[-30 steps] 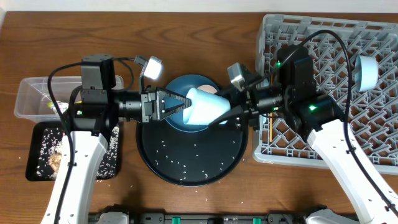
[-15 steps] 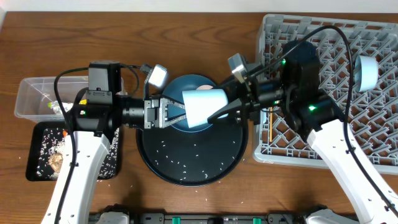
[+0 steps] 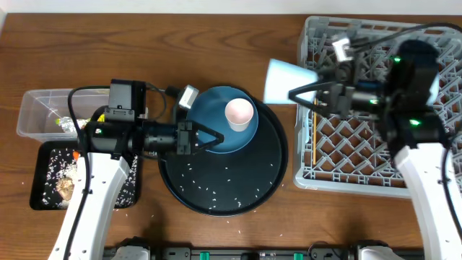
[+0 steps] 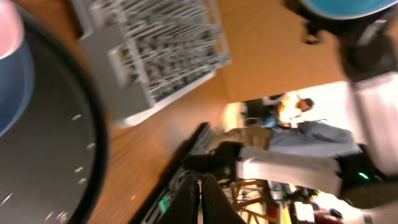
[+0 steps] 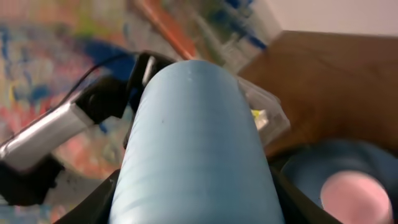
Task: Sort waste into correct bins and load items into the dishwasher rack
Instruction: 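Carry the light-blue cup right into the rack with the right gripper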
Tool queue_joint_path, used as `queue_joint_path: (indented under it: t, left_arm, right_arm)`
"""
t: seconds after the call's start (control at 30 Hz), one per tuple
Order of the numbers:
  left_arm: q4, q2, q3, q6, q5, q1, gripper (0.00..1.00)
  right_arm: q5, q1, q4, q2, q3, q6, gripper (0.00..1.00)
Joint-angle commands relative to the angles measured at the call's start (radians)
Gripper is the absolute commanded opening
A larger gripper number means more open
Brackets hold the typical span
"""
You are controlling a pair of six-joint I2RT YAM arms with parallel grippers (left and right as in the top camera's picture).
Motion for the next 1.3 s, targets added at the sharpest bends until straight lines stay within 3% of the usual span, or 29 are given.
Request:
queue_joint_path:
  t: [0.0, 0.13, 0.3, 0.43, 0.63, 0.9, 1.27]
  left_arm:
    - [-0.032, -0.004, -0.002, 0.016, -0.164, -0.002, 0.06]
    - [-0.062, -0.004, -0.002, 0.016, -0.245, -0.002, 0.06]
    - [-0.079, -0.003, -0.002, 0.016, -0.306, -0.002, 0.06]
    - [-0.088, -0.003, -0.002, 0.016, -0.366, -0.002, 0.07]
    - [-0.126, -0.003, -0.003, 0.016, -0.451, -0.002, 0.06]
    - [-0.139, -0.003, -0.037, 0.016, -0.515, -0.002, 0.06]
    - [-0.143, -0.002, -0.059, 0.016, -0.562, -0.002, 0.06]
  right_arm:
    - [0.028, -0.090, -0.130, -0.053, 0.013, -0.031, 0.01]
    - [0.167, -0.150, -0.325, -0.094, 0.014, -0.098, 0.01]
    - [0.567, -0.163, -0.641, -0.145, 0.037, -0.204, 0.01]
    - [0.939, -0.162, -0.875, -0.147, 0.099, -0.198, 0.01]
    - [1.252, -0.165, -1.049, -0.127, 0.175, -0.117, 0.01]
    - [1.367, -0.229, -1.127, 0.016, 0.191, -0.108, 0.01]
    - [1.403, -0.324, -1.077, 0.222, 0.191, -0.153, 0.01]
